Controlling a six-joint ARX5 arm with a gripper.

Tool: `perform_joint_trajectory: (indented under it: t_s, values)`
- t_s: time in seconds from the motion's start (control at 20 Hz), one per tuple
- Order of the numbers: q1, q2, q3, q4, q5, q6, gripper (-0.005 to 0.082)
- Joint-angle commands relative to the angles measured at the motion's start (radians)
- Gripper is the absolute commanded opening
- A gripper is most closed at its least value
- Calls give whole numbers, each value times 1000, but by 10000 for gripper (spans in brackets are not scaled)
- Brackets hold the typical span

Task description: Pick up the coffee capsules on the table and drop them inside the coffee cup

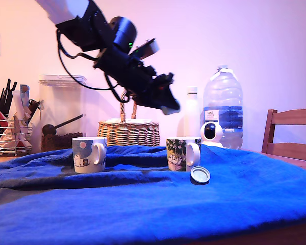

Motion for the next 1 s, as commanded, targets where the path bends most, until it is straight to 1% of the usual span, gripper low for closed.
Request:
perform_joint_trajectory:
  t_s: [0.0,0.05,0.5,0.6,0.8,0.95]
  values:
    - [-8,-11,2,10,-1,-16,178]
    - [-11,-10,2,8,-4,-30,178]
    - [-32,19,8,-57,-31,-40,178]
    - [-32,19,22,-81,-35,-51,178]
    - [-32,31,71,-154,-37,-52,178]
    - [-31,82,156,-231,-40,-52,178]
